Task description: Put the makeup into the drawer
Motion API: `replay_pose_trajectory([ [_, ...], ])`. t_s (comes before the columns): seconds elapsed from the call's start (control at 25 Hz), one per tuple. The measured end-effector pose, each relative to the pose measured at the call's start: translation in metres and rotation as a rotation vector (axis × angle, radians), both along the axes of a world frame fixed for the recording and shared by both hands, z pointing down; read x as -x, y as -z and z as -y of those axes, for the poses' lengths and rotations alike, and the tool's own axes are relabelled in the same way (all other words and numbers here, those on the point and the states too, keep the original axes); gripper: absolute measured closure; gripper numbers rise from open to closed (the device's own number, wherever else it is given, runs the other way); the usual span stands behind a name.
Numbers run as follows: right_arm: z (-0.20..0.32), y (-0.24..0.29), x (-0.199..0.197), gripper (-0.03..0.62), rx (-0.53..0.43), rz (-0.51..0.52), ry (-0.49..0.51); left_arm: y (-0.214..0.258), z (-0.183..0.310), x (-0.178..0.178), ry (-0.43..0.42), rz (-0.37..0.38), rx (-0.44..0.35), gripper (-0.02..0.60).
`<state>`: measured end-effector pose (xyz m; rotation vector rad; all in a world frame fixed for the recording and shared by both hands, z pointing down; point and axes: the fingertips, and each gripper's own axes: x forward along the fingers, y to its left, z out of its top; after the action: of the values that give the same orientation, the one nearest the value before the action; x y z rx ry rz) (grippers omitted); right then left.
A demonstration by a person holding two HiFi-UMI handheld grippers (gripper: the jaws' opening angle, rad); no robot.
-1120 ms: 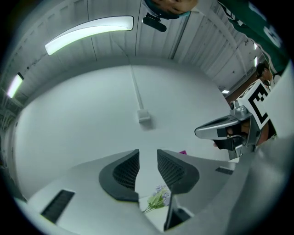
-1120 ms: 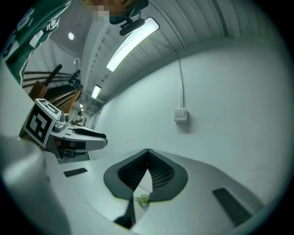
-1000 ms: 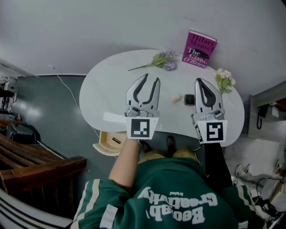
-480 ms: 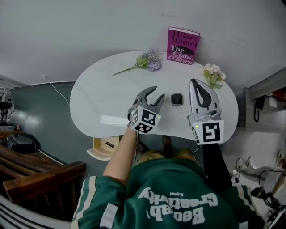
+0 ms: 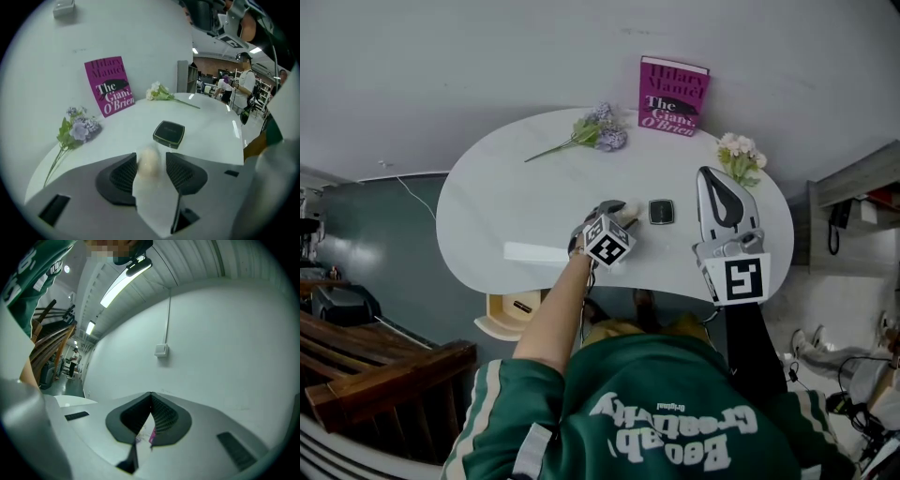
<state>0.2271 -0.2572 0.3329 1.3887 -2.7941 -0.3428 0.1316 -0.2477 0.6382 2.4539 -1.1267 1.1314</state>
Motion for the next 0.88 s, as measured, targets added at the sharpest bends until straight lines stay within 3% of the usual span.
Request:
replay_pose_trajectory([
  [0.12, 0.001, -0.005, -0.003, 0.586, 0.008, -0.018, 0.002, -0.013, -0.001, 0.005, 0.011, 0.054, 0.038, 0.411],
  [0.28, 0.002, -0.004, -0.001, 0.586, 0.008, 0.0, 0.002, 0.012, 0.006, 0.006, 0.059, -0.004, -0.009, 0.458],
  [0.52, 0.006, 0.005, 0.006, 0.586, -0.006, 0.039, 0.003, 0.118, 0.017, 0.016, 0.201, -0.196, -0.26, 0.46],
  [0.6, 0.005, -0.002, 0.007, 0.586, 0.004, 0.006, 0.014, 0.157, 0.017, 0.018, 0.226, -0.256, -0.36, 0.46],
  [0.76, 0.005, -0.002, 0.014, 0.586, 0.003, -0.011, 0.033, 0.25, 0.003, 0.026, 0.301, -0.375, -0.659, 0.46],
  [0.88, 0.003, 0.0, 0.027, 0.586, -0.003, -0.01, 0.064, 0.281, -0.012, 0.033, 0.319, -0.395, -0.767, 0.46],
])
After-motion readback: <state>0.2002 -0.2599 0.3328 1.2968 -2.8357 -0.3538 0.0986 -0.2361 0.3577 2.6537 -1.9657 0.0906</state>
